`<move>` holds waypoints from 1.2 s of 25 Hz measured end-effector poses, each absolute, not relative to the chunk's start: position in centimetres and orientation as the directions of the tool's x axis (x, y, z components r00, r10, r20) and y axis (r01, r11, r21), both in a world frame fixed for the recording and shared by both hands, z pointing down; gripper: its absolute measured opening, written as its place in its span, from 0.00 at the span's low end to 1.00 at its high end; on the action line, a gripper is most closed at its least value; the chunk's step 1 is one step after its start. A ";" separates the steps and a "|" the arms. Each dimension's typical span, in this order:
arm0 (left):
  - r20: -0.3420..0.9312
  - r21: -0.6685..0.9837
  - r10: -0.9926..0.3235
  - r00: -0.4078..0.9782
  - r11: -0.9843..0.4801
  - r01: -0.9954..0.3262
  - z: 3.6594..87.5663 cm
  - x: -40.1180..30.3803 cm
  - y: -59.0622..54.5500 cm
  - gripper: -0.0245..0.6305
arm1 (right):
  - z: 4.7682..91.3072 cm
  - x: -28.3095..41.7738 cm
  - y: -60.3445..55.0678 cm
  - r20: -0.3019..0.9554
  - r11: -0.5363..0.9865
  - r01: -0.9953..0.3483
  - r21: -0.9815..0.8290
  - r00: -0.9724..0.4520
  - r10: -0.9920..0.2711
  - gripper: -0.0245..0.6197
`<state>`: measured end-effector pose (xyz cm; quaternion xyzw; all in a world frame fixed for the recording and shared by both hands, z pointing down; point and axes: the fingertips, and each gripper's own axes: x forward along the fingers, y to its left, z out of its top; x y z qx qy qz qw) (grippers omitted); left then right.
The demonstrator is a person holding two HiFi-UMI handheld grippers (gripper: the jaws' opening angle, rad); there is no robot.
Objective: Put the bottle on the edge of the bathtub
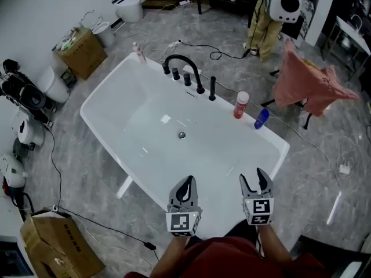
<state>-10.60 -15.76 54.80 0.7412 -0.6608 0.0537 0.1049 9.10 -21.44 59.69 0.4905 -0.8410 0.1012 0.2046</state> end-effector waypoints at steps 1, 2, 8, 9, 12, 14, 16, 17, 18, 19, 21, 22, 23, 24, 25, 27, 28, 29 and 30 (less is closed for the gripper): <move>0.205 0.083 -0.971 0.122 -0.107 -0.991 53.7 -11.2 -15.1 0.04 | 58.0 8.6 -20.9 0.418 0.497 -0.867 0.035 -0.438 -0.796 0.44; 0.190 0.077 -0.974 0.124 -0.111 -0.991 52.7 -11.8 -14.5 0.04 | 56.3 8.0 -20.3 0.391 0.494 -0.868 0.041 -0.442 -0.808 0.44; 0.073 0.028 -0.987 0.141 -0.140 -0.990 46.5 -14.5 -12.1 0.04 | 47.5 5.7 -17.9 0.216 0.474 -0.873 0.116 -0.443 -0.870 0.44; 0.045 0.021 -0.989 0.144 -0.143 -0.989 45.3 -14.8 -11.8 0.04 | 46.3 5.4 -17.5 0.191 0.469 -0.874 0.123 -0.443 -0.876 0.44; -0.013 -0.009 -0.988 0.156 -0.156 -0.988 42.7 -15.4 -11.1 0.04 | 43.0 4.8 -16.4 0.115 0.450 -0.881 0.149 -0.436 -0.892 0.44; -0.032 -0.032 -0.986 0.164 -0.163 -0.986 41.6 -15.6 -10.6 0.04 | 41.7 4.6 -15.8 0.081 0.438 -0.884 0.162 -0.430 -0.899 0.44; -0.053 -0.046 -0.983 0.174 -0.171 -0.984 40.9 -15.6 -10.2 0.04 | 41.2 4.7 -15.3 0.065 0.429 -0.888 0.166 -0.425 -0.903 0.44; -0.062 -0.049 -0.982 0.178 -0.175 -0.983 40.6 -15.6 -10.0 0.04 | 41.0 4.8 -15.0 0.061 0.424 -0.890 0.166 -0.420 -0.905 0.44; -0.068 -0.049 -0.981 0.181 -0.178 -0.983 40.3 -15.6 -9.8 0.04 | 40.8 4.8 -14.8 0.057 0.421 -0.892 0.164 -0.417 -0.907 0.44; -0.071 -0.048 -0.981 0.182 -0.179 -0.983 40.0 -15.7 -9.7 0.04 | 40.5 4.8 -14.7 0.053 0.419 -0.894 0.160 -0.416 -0.908 0.44; -0.071 -0.046 -0.981 0.179 -0.176 -0.983 39.7 -15.9 -9.4 0.04 | 40.0 4.7 -14.4 0.046 0.418 -0.896 0.148 -0.416 -0.908 0.44; -0.069 -0.046 -0.981 0.179 -0.176 -0.983 39.6 -16.0 -9.3 0.04 | 39.8 4.7 -14.3 0.044 0.417 -0.897 0.145 -0.416 -0.908 0.43; -0.065 -0.045 -0.982 0.179 -0.177 -0.983 39.6 -15.9 -9.3 0.04 | 39.8 4.8 -14.1 0.042 0.416 -0.897 0.147 -0.415 -0.909 0.42; -0.063 -0.043 -0.981 0.181 -0.178 -0.983 39.7 -15.7 -9.2 0.04 | 39.7 5.0 -14.0 0.041 0.415 -0.898 0.148 -0.413 -0.910 0.41; -0.064 -0.042 -0.981 0.184 -0.181 -0.983 39.7 -15.5 -9.2 0.04 | 39.8 5.2 -13.9 0.040 0.413 -0.898 0.149 -0.412 -0.910 0.38; -0.061 -0.049 -0.979 0.196 -0.193 -0.980 39.8 -14.9 -9.3 0.04 | 39.9 5.6 -13.8 0.041 0.410 -0.899 0.152 -0.409 -0.912 0.33; -0.058 -0.053 -0.978 0.203 -0.200 -0.978 39.8 -14.7 -9.3 0.04 | 39.8 5.9 -13.8 0.041 0.407 -0.901 0.151 -0.406 -0.913 0.30; -0.057 -0.055 -0.976 0.209 -0.206 -0.977 39.7 -14.4 -9.4 0.04 | 39.7 6.1 -13.8 0.040 0.403 -0.903 0.148 -0.402 -0.915 0.28; -0.058 -0.057 -0.975 0.214 -0.211 -0.976 39.4 -14.2 -9.4 0.04 | 39.5 6.4 -13.8 0.037 0.398 -0.906 0.143 -0.397 -0.917 0.25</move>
